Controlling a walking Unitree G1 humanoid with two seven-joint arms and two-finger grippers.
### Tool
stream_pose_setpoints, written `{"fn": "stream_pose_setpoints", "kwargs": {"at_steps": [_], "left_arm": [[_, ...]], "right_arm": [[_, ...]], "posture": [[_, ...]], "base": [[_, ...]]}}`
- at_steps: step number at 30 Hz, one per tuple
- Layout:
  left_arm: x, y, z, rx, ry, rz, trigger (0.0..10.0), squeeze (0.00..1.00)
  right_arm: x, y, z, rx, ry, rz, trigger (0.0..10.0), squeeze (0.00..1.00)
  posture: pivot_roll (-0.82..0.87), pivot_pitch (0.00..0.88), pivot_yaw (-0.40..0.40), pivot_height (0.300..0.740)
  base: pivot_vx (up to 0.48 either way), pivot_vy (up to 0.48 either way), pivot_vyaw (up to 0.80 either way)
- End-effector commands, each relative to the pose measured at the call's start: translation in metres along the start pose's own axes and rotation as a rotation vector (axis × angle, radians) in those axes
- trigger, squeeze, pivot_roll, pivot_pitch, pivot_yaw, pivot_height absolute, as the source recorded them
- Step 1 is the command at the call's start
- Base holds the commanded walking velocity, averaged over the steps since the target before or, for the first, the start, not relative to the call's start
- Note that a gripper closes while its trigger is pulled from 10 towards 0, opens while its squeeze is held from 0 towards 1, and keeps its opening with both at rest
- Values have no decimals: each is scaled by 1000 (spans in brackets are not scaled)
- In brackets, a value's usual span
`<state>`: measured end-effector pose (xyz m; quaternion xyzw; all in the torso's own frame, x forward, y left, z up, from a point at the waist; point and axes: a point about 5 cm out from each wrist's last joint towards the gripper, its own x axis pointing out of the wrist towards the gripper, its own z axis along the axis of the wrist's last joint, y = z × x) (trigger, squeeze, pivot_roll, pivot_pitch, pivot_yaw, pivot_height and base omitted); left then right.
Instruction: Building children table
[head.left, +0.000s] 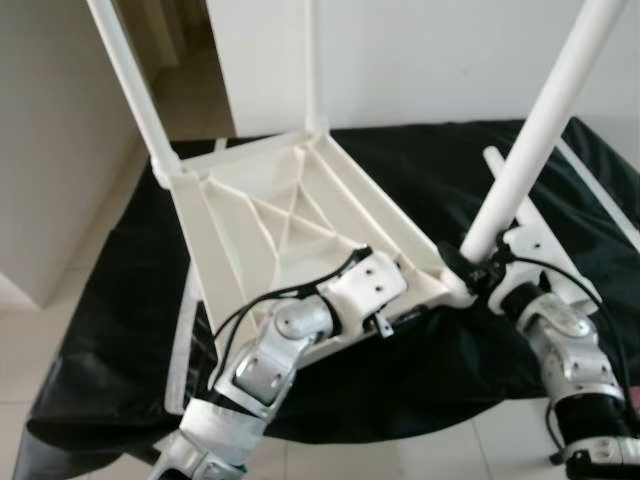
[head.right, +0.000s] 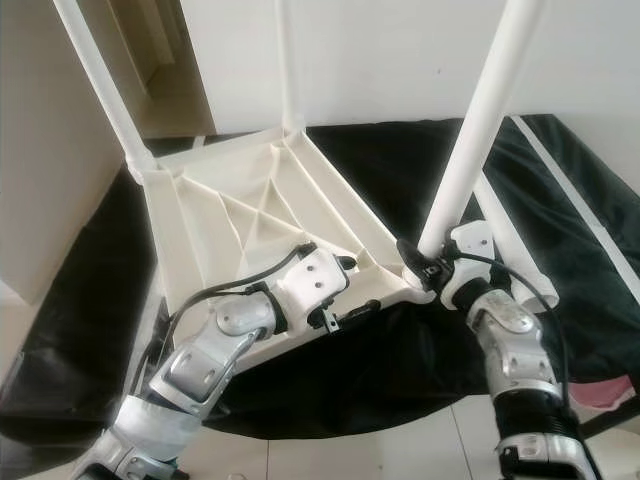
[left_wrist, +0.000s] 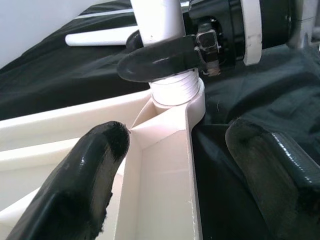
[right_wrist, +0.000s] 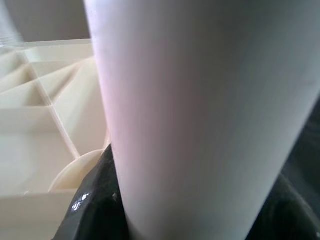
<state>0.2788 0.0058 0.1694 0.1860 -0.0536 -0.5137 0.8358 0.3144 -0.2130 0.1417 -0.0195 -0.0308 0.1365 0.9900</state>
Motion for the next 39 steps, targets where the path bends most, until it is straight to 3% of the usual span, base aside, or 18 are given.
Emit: {"fn": "stream_pose_setpoints", "kwargs": {"at_steps": [1,3,4,6,8,9,11,16,22,23,25,26,29,30,31,32,39], "left_arm": [[-1,0,-4,-8,11,17,10000,0],[-1,0,-4,-8,11,17,10000,0],[-2,1,-4,-20,5,17,10000,0],[-2,1,-4,-20,5,17,10000,0],[-3,3,-3,-30,-6,12,10000,0],[-5,2,-3,-31,-11,2,10000,0],[-5,2,-3,-31,-11,2,10000,0],[-7,2,-2,-31,-15,-9,10000,0],[-5,2,0,-29,-19,-14,10000,0],[-5,3,0,-27,-19,-15,10000,0],[-4,3,0,-25,-19,-15,10000,0],[-4,2,0,-25,-19,-18,10000,0],[-5,2,1,-24,-21,-19,10000,0],[-5,2,1,-24,-22,-21,10000,0],[-5,2,1,-24,-22,-21,10000,0],[-5,3,1,-25,-23,-21,10000,0],[-4,3,1,-11,-18,-30,10000,0]], "right_arm": [[-4,5,-12,61,50,-78,10000,0],[-4,5,-12,61,50,-78,10000,0],[-5,10,-12,91,48,-221,10000,0],[-5,10,-12,91,48,-221,10000,0],[-17,18,-17,119,87,-541,10000,0],[-22,32,-18,159,98,-648,10000,0],[-22,32,-18,159,98,-648,10000,0],[-19,66,-15,229,91,-565,10000,0],[-19,64,-3,218,57,-565,10000,0],[-19,65,-1,224,46,-547,10000,831],[-19,65,1,229,39,-534,10000,831],[-19,64,5,220,16,-504,10000,1000],[-20,58,7,209,4,-467,10000,1000],[-20,50,7,203,0,-409,10000,753],[-20,50,7,203,0,-409,10000,753],[-20,46,6,202,0,-385,10000,0],[-19,26,5,114,22,-277,10000,0]], "posture": [[-74,62,30,740],[-74,62,30,740],[-76,62,30,740],[-76,62,30,740],[-77,65,31,740],[-76,66,33,740],[-76,66,33,740],[-75,66,34,740],[-78,65,36,740],[-78,67,34,740],[-78,67,34,740],[-78,67,35,740],[-75,66,35,740],[-76,63,37,740],[-76,63,37,740],[-76,62,37,740],[-75,46,40,740]], "base": [[0,0,0],[0,0,0],[0,0,0],[0,0,0],[0,0,0],[0,0,0],[0,0,0],[0,0,0],[0,0,0],[0,0,0],[0,0,0],[0,0,0],[0,0,0],[0,0,0],[0,0,0],[0,0,0],[0,0,0]]}}
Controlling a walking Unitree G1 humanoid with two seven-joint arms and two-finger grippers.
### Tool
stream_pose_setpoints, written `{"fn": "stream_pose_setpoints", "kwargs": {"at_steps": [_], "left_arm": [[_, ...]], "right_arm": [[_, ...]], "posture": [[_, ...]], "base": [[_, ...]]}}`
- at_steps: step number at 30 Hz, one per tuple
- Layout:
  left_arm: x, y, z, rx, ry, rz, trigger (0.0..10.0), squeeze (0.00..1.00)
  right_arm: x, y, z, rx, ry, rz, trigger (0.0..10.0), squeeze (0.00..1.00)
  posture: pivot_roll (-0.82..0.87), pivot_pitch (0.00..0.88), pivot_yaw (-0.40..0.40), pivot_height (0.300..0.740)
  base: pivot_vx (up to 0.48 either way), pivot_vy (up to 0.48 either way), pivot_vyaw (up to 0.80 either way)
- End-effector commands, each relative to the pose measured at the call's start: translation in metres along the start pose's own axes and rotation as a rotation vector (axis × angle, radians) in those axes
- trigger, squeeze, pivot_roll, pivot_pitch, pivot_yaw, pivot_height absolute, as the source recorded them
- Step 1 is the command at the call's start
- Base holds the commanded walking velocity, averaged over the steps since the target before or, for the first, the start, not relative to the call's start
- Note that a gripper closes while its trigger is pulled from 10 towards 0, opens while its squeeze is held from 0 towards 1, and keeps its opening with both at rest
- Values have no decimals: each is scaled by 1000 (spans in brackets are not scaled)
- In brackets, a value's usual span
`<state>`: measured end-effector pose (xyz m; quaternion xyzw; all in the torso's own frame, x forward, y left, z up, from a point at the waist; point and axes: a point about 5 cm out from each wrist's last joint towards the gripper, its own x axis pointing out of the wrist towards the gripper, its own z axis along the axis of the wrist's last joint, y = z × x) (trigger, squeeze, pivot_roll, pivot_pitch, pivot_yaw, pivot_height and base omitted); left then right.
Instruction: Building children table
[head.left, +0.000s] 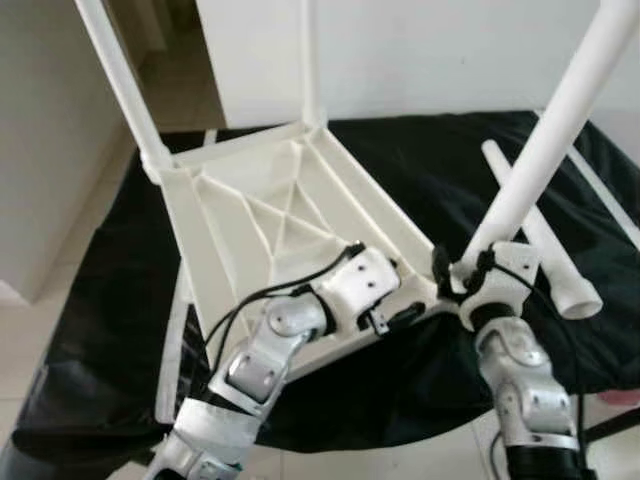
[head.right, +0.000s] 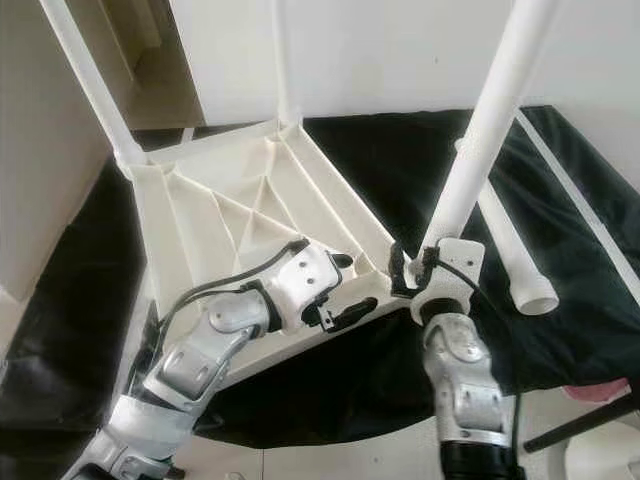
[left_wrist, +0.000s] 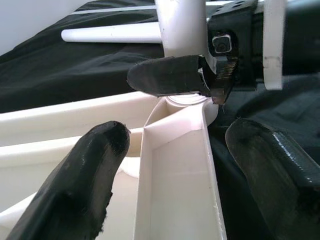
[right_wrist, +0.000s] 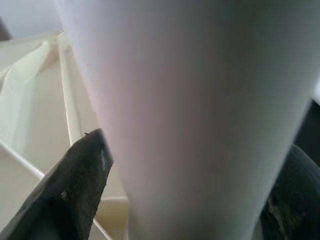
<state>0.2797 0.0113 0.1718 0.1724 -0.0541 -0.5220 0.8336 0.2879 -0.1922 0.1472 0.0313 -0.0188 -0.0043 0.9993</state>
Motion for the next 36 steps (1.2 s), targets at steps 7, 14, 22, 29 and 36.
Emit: {"fn": "stream_pose_setpoints", "kwargs": {"at_steps": [7,14,22,29,36], "left_arm": [[2,-2,2,24,-1,-26,10000,0],[3,-4,1,29,1,-33,10000,0],[0,-10,0,21,-2,-68,10000,0],[-8,-14,-6,-11,5,-111,10000,0],[-14,-13,-12,-37,16,-115,10000,0]], "right_arm": [[6,0,-18,-70,102,234,10000,0],[-7,6,-35,-119,191,399,10000,0],[-20,9,-34,-113,199,469,10000,0],[-20,-2,-25,-170,154,523,10000,0],[-8,-8,-14,-196,122,541,10000,0]], "posture": [[-76,27,39,740],[-72,24,35,740],[-80,24,34,740],[-89,23,40,740],[-87,14,40,740]], "base": [[0,0,0],[0,0,0],[0,0,0],[0,0,0],[0,0,0]]}}
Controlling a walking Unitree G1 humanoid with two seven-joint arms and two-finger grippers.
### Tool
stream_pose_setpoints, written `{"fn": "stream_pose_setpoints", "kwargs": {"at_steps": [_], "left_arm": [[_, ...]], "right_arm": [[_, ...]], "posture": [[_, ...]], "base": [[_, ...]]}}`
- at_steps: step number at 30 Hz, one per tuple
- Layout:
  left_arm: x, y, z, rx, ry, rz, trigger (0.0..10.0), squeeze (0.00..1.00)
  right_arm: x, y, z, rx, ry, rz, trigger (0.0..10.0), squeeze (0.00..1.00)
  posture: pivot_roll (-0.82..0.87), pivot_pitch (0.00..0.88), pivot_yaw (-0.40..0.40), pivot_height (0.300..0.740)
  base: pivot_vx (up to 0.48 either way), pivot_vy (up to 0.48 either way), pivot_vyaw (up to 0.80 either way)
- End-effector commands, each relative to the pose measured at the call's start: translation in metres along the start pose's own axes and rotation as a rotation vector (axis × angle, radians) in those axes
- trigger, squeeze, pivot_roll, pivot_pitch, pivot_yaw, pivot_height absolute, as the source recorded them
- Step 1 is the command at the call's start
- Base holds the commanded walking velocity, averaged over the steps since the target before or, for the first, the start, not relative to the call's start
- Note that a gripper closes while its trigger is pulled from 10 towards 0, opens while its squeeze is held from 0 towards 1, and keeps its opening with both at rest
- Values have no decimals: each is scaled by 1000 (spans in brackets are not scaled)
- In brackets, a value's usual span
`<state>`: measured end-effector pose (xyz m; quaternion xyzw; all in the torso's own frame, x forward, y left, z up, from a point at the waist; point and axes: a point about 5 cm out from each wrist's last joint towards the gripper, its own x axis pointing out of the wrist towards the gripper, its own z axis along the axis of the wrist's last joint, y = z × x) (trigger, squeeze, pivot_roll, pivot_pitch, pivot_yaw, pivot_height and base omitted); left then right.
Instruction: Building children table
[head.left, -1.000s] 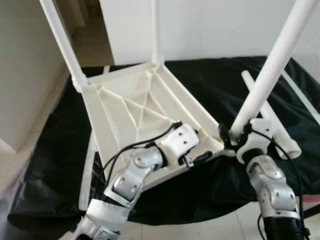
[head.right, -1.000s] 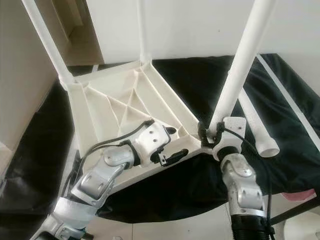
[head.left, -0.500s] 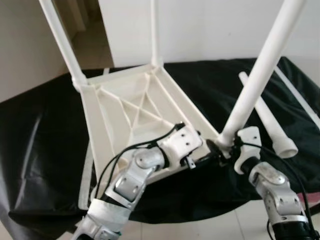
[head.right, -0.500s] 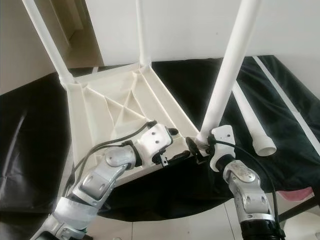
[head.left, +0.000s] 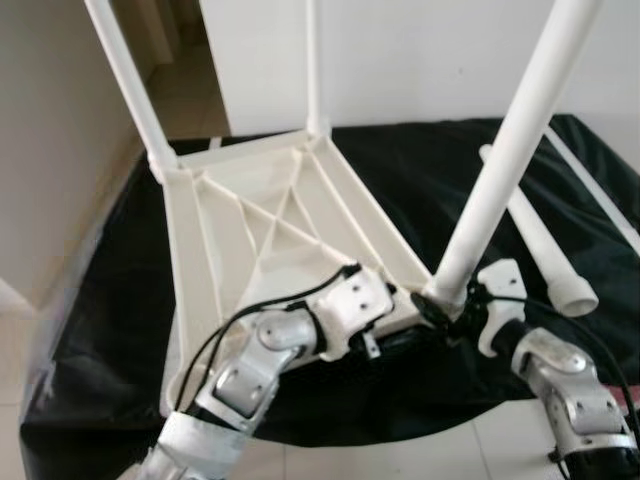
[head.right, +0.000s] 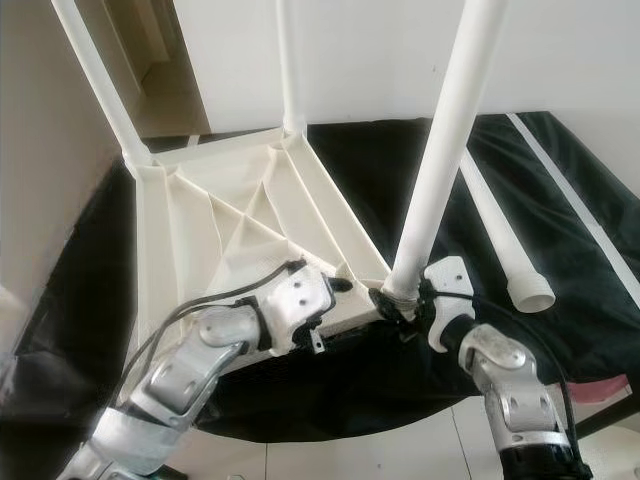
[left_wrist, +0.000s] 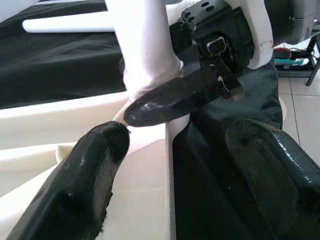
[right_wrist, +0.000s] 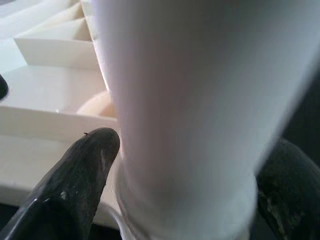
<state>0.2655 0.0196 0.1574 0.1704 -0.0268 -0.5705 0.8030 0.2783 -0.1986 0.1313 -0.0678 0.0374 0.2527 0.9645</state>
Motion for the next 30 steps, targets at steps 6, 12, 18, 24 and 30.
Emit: {"fn": "stream_pose_setpoints", "kwargs": {"at_steps": [6,12,18,24,30], "left_arm": [[-3,4,-1,12,-9,63,10000,0],[-2,3,0,10,-11,70,10000,0],[-2,4,2,17,-17,69,10000,0],[-2,4,2,21,-16,69,10000,0],[-1,1,1,28,-12,62,10000,0]], "right_arm": [[10,-2,11,-39,-35,57,10000,0],[18,-4,17,-94,-50,99,10000,0],[23,-13,24,-151,-58,131,10000,0],[24,-14,27,-168,-63,147,10000,0],[24,-16,25,-173,-57,158,2980,0]], "posture": [[-79,9,31,740],[-68,3,19,740],[-64,0,18,740],[-63,0,20,740],[-63,0,20,740]], "base": [[0,0,0],[0,0,0],[0,0,0],[0,0,0],[0,0,0]]}}
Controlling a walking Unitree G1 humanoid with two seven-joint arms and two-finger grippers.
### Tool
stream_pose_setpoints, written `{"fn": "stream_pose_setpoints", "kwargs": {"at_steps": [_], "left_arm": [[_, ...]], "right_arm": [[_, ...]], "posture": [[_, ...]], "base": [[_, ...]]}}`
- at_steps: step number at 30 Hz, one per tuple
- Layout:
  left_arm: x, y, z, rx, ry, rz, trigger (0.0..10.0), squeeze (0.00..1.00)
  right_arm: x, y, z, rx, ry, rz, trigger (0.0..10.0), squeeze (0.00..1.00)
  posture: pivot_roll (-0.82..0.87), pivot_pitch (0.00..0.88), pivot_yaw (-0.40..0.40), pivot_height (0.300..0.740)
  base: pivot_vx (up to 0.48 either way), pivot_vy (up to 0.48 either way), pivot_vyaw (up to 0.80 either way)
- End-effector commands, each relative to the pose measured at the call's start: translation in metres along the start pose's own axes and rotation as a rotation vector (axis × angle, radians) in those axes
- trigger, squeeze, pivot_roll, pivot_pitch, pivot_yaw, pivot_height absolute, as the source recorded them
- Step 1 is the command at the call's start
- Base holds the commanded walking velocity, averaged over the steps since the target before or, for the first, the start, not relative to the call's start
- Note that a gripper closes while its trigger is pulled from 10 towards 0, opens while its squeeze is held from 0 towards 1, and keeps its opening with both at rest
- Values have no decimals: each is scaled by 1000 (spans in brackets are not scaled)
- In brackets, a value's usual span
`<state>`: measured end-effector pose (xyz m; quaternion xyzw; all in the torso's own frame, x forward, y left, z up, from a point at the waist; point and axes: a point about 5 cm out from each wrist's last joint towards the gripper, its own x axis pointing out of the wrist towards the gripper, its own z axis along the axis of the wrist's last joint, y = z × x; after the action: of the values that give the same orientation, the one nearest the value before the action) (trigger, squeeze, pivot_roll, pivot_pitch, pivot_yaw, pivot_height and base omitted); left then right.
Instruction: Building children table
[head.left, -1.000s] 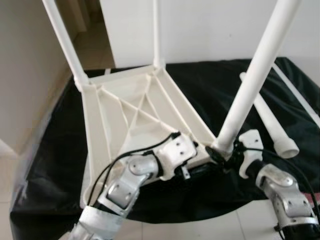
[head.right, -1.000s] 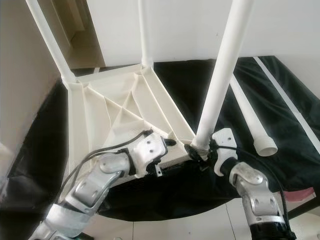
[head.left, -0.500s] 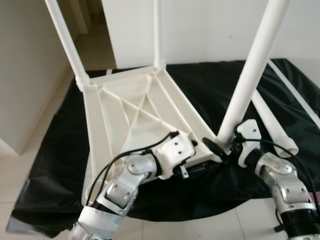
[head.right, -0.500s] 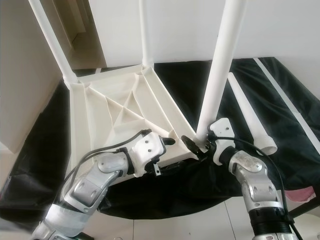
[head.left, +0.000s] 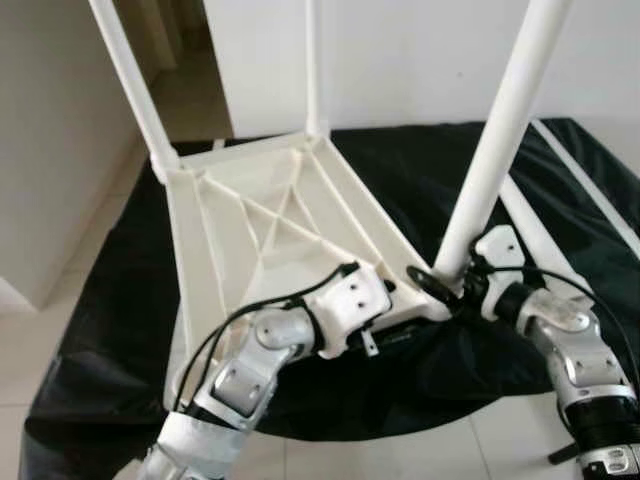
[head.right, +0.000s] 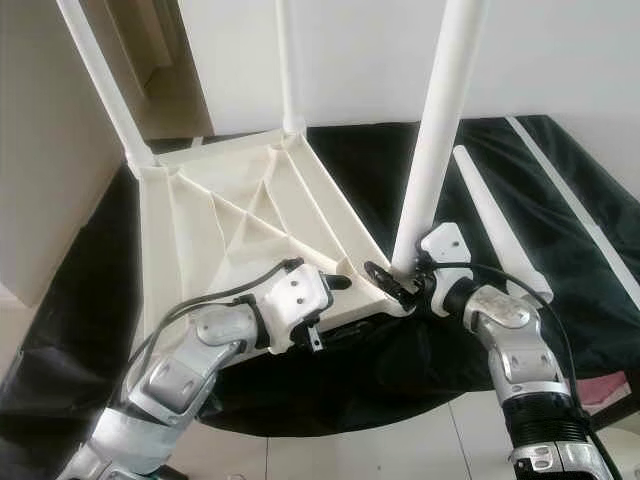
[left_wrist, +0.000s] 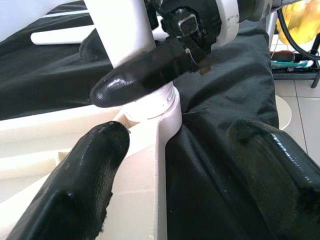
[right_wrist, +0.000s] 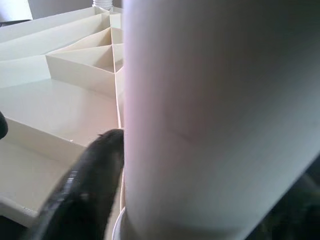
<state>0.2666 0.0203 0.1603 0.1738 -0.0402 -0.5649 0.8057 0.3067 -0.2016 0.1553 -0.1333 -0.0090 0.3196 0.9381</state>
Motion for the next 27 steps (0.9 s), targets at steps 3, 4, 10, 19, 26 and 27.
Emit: {"fn": "stream_pose_setpoints", "kwargs": {"at_steps": [3,4,10,19,26,27], "left_arm": [[0,-1,-1,8,-1,44,10000,0],[1,-1,-1,9,-1,45,10000,0],[2,0,0,13,-7,49,10000,0],[3,0,2,13,-14,48,10000,0],[4,0,2,13,-18,49,10000,0],[4,0,2,13,-19,50,10000,0]], "right_arm": [[2,1,-4,7,19,17,0,0],[1,1,-6,17,21,10,0,0],[-1,0,-11,46,34,-15,0,0],[-2,1,-19,96,72,-98,10000,0],[0,2,-26,166,117,-276,10000,0],[1,2,-27,180,120,-305,10000,0]], "posture": [[-64,0,19,740],[-64,1,17,740],[-70,1,18,740],[-74,5,16,740],[-74,4,10,740],[-74,5,10,740]], "base": [[0,0,0],[0,0,0],[0,0,0],[0,0,0],[0,0,0],[0,0,0]]}}
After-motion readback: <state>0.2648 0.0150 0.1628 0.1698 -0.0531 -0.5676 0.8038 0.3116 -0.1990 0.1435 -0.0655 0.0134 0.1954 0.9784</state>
